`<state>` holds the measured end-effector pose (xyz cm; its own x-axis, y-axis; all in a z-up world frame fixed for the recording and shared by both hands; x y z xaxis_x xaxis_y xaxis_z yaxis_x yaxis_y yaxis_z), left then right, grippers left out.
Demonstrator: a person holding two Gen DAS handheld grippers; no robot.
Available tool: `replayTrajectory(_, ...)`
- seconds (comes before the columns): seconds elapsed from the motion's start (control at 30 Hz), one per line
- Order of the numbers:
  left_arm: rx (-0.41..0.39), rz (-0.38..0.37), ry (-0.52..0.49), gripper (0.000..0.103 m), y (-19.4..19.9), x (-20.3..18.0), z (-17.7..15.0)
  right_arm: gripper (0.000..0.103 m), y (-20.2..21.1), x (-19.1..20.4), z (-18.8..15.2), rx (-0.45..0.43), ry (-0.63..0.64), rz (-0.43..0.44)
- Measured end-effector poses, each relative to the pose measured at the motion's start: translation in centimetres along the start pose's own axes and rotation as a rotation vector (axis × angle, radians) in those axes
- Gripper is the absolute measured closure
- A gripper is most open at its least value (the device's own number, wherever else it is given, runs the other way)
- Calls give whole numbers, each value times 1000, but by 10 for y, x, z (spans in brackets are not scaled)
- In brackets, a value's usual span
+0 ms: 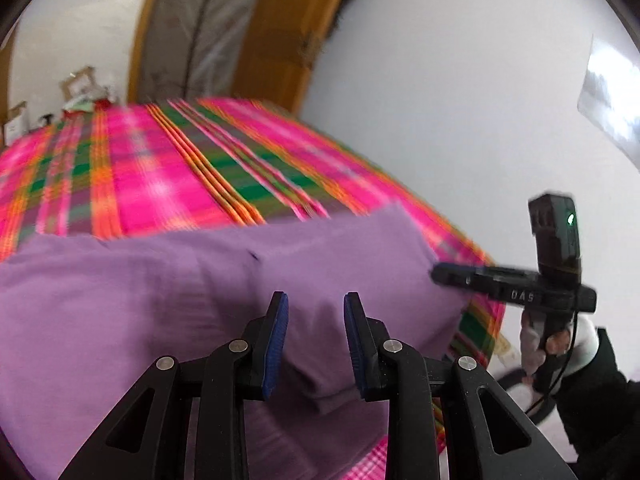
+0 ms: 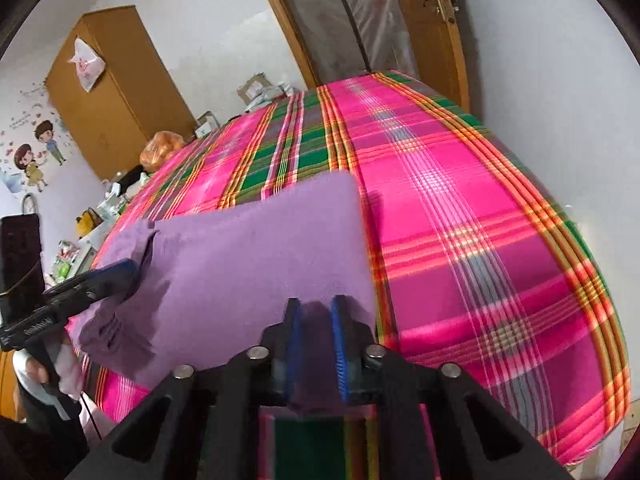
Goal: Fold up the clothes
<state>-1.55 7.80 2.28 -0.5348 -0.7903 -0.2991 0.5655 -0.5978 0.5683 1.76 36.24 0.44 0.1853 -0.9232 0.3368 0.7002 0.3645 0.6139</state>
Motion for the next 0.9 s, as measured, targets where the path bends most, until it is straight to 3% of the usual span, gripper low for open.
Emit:
replayTrajectory(0.13, 26, 12, -25, 73, -9, -3, -11, 89, 10, -2, 6, -41, -19, 11)
replayTrajectory(0.37, -5, -5, -20, 73, -8, -1, -16, 86, 4, -5, 40, -113, -106, 41)
replayTrajectory(0.53, -9, -14, -11, 73, -6, 1, -17, 86, -47, -11, 56, -2, -170, 38)
replayTrajectory(0.6, -10, -18, -9, 73, -5, 1, -16, 91, -63, -20, 57, 15, -205, 50)
replayTrajectory(0.9, -16, -30, -1, 73, -3, 2, -16, 89, -17, -10, 38, -77, -152, 88)
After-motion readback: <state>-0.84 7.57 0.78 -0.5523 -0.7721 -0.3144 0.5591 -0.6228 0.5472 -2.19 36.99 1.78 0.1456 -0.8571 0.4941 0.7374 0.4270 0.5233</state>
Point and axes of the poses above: each gripper's, at about its wrist camera, not at the fingertips, and y roughly against the way its jaws point, x to its left, z to its top, the point moved 2 cm from there along -y, roughly the way its jaws point, and after that the axes turned 5 degrees about -x, right-handed, at the moved point
